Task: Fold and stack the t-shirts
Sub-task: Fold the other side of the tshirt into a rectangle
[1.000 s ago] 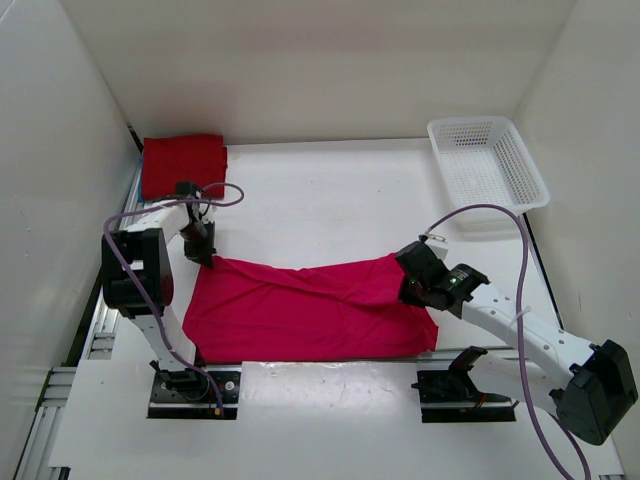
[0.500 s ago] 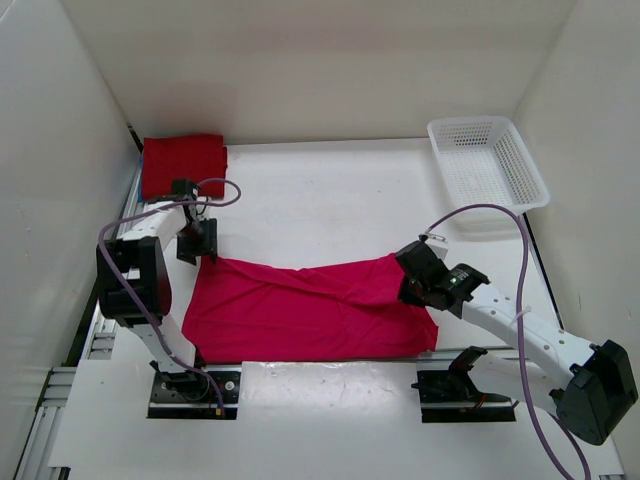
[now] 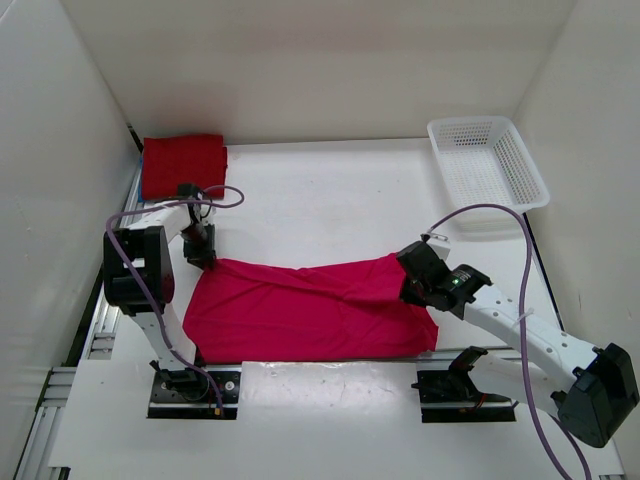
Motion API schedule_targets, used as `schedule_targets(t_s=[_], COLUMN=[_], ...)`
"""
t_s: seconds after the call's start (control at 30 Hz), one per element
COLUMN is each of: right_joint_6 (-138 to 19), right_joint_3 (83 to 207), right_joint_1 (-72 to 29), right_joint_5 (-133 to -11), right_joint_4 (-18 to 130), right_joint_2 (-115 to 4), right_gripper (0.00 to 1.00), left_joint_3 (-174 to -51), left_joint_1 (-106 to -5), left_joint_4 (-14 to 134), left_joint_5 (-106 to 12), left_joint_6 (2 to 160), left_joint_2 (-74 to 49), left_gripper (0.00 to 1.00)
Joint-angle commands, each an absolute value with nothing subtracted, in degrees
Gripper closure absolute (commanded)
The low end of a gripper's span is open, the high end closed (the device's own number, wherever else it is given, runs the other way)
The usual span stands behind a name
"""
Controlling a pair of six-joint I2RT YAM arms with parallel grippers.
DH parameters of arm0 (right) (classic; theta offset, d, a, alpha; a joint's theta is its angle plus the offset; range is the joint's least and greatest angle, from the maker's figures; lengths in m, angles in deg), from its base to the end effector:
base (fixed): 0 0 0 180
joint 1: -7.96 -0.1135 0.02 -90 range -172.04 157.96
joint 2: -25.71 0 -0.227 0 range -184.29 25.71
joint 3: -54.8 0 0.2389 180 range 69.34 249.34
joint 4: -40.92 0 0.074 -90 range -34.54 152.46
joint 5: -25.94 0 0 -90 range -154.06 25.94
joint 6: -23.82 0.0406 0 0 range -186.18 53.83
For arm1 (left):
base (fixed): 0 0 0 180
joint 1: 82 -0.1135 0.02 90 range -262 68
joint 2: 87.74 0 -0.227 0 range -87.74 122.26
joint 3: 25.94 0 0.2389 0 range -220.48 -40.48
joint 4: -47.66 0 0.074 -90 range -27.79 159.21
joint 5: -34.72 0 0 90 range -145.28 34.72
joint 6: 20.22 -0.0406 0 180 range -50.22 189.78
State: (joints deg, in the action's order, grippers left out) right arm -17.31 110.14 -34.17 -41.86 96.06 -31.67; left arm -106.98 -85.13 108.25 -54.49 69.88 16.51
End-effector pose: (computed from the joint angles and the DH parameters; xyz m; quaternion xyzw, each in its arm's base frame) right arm 0.1563 0.1207 0.2024 0.1096 0.9365 0.0683 0.3260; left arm 0.3074 0.0162 0.1254 -0.0278 0.9981 -0.0055 0.0542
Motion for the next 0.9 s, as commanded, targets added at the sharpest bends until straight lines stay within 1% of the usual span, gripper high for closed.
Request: schedule_targets(t_s=[0.0, 0.07, 0.1, 0.2, 0.33, 0.43, 0.47, 0.57, 0.67, 0.73, 0.87], right_joint_6=[-17.31, -17.31, -17.31, -17.31, -17.31, -17.31, -17.31, -17.31, -17.31, -17.31, -17.31], right_joint_3=[111.35, 111.35, 111.35, 111.35, 111.35, 111.35, 111.35, 111.35, 111.35, 111.35, 111.35], right_joint_1=[-34.49, -34.49, -34.49, -34.49, -34.49, -34.49, -34.49, -34.49, -34.49, -34.49, -34.49], right_joint_5=[-40.24, -40.24, -40.24, -40.24, -40.24, -40.77, -40.77, -40.77, -40.77, -40.77, -40.77], right_joint_4=[97.03, 97.03, 97.03, 97.03, 97.03, 97.03, 97.03, 97.03, 97.03, 97.03, 97.56], right_joint_2=[-30.71, -30.71, -30.71, -30.71, -30.71, -30.71, -30.71, -30.71, -30.71, -30.71, -30.71], right_gripper=[0.99, 0.99, 0.99, 0.99, 0.99, 0.99, 0.99, 0.99, 0.99, 0.99, 0.99], left_joint_3=[-107.99, -107.98, -107.46, -107.46, -107.46, -106.93, -106.93, -105.7, -105.17, -105.17, -106.31], left_joint_1=[-84.9, -84.9, -84.9, -84.9, -84.9, -84.9, -84.9, -84.9, -84.9, -84.9, -84.9], left_joint_4=[107.21, 107.21, 107.21, 106.68, 106.15, 106.15, 106.15, 106.15, 106.15, 106.15, 106.15], left_joint_5=[-53.97, -53.97, -54.58, -56.51, -59.06, -58.54, -58.54, -57.4, -57.39, -58.09, -59.24], left_joint_6=[69.78, 69.78, 69.78, 69.78, 69.78, 69.78, 69.78, 69.78, 69.78, 69.78, 69.78], left_joint_2=[13.51, 13.51, 13.51, 12.2, 11.05, 9.82, 9.82, 10.43, 11.75, 13.15, 13.16], left_gripper=[0.68, 0.68, 0.66, 0.5, 0.49, 0.54, 0.59, 0.65, 0.65, 0.58, 0.54])
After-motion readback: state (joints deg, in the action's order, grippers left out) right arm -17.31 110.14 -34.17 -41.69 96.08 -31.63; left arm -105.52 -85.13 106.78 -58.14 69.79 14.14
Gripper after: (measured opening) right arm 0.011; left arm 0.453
